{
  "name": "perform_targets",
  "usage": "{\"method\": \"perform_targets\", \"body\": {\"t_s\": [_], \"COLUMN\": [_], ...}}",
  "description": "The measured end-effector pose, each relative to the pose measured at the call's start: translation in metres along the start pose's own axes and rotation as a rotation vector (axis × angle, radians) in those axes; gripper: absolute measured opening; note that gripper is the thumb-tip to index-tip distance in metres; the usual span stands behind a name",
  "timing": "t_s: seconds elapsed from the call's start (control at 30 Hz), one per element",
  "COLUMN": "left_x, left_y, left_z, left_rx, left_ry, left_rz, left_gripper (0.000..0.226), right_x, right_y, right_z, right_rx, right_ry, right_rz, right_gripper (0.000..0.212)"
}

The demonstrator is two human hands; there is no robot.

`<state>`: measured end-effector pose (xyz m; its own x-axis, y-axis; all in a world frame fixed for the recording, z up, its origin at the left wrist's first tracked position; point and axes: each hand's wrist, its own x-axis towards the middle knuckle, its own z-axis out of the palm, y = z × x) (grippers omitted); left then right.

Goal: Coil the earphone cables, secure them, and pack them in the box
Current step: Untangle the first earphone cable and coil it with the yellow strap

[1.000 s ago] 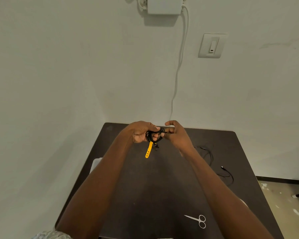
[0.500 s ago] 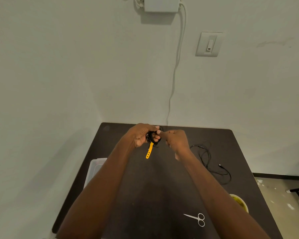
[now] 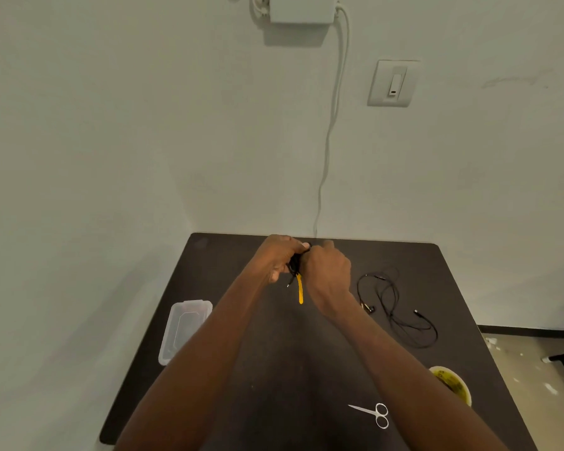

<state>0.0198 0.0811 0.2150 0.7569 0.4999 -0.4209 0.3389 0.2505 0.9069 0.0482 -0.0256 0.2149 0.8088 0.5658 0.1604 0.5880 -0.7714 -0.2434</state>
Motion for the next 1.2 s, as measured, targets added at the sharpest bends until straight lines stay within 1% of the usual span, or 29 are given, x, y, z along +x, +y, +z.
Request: {"method": "perform_targets", "body": {"t_s": [0.03,0.07,0.1,0.13,0.17,0.2,0.23,0.27,0.33,0.4,0.47,0.57,0.6,0.67,0.77,0.87,0.97,1.0,1.07,1.13,1.2], "left_x": [0.0,0.0,0.001,0.002,0.002,0.002,0.001,0.0,0.0,0.002,0.004,0.005,0.004,0.005,0.008,0.013,0.021,0.022,0.025,0.029,0.031], "left_y": [-0.001,-0.001,-0.002,-0.002,-0.002,-0.003,-0.003,-0.004,-0.006,-0.01,-0.016,-0.027,-0.03,-0.033,-0.036,-0.039,-0.046,-0.047,-0.05,-0.052,-0.054], "left_z": [0.0,-0.001,-0.002,-0.005,-0.009,-0.014,-0.017,-0.019,-0.017,-0.012,-0.009,-0.002,0.001,0.007,0.014,0.017,0.016,0.015,0.015,0.015,0.015], "left_rx": [-0.034,-0.07,-0.108,-0.16,-0.23,-0.296,-0.347,-0.383,-0.424,-0.427,-0.34,-0.115,-0.076,-0.082,-0.194,-0.257,-0.347,-0.373,-0.404,-0.4,-0.393], "left_ry": [0.008,0.025,0.045,0.055,0.047,0.017,-0.028,-0.072,-0.105,-0.067,0.003,0.127,0.16,0.194,0.194,0.188,0.1,0.075,0.06,0.068,0.054], "left_rz": [-0.006,-0.018,-0.04,-0.067,-0.09,-0.098,-0.095,-0.086,-0.058,-0.007,0.097,0.281,0.327,0.368,0.322,0.249,0.108,0.077,0.058,0.043,0.017], "left_gripper": [0.005,0.005,0.006,0.009,0.01,0.011,0.012,0.011,0.011,0.009,0.009,0.013,0.012,0.006,0.005,0.008,0.01,0.011,0.009,0.006,0.004], "right_x": [0.001,0.002,0.005,0.01,0.015,0.019,0.022,0.023,0.025,0.027,0.027,0.028,0.029,0.032,0.034,0.033,0.034,0.036,0.042,0.044,0.044], "right_y": [0.001,0.002,0.005,0.01,0.016,0.021,0.026,0.031,0.037,0.042,0.044,0.045,0.044,0.047,0.052,0.056,0.061,0.064,0.072,0.08,0.087], "right_z": [-0.001,-0.003,-0.005,-0.007,-0.01,-0.014,-0.015,-0.015,-0.012,-0.007,-0.005,-0.001,0.001,0.003,0.009,0.015,0.015,0.014,0.014,0.017,0.023], "right_rx": [0.034,0.123,0.273,0.499,0.777,1.049,1.258,1.394,1.547,1.647,1.691,1.722,1.745,1.808,1.929,1.99,1.977,1.925,1.714,1.503,1.442], "right_ry": [-0.004,0.006,0.024,0.028,-0.018,-0.124,-0.256,-0.388,-0.595,-0.678,-0.687,-0.636,-0.636,-0.674,-0.707,-0.741,-0.846,-0.881,-0.911,-0.859,-0.778], "right_rz": [0.023,0.073,0.152,0.252,0.364,0.46,0.531,0.573,0.599,0.607,0.61,0.666,0.701,0.769,0.82,0.765,0.714,0.707,0.666,0.607,0.558], "right_gripper": [0.03,0.029,0.026,0.025,0.024,0.021,0.017,0.016,0.017,0.018,0.019,0.017,0.017,0.019,0.024,0.024,0.021,0.021,0.023,0.024,0.023]}}
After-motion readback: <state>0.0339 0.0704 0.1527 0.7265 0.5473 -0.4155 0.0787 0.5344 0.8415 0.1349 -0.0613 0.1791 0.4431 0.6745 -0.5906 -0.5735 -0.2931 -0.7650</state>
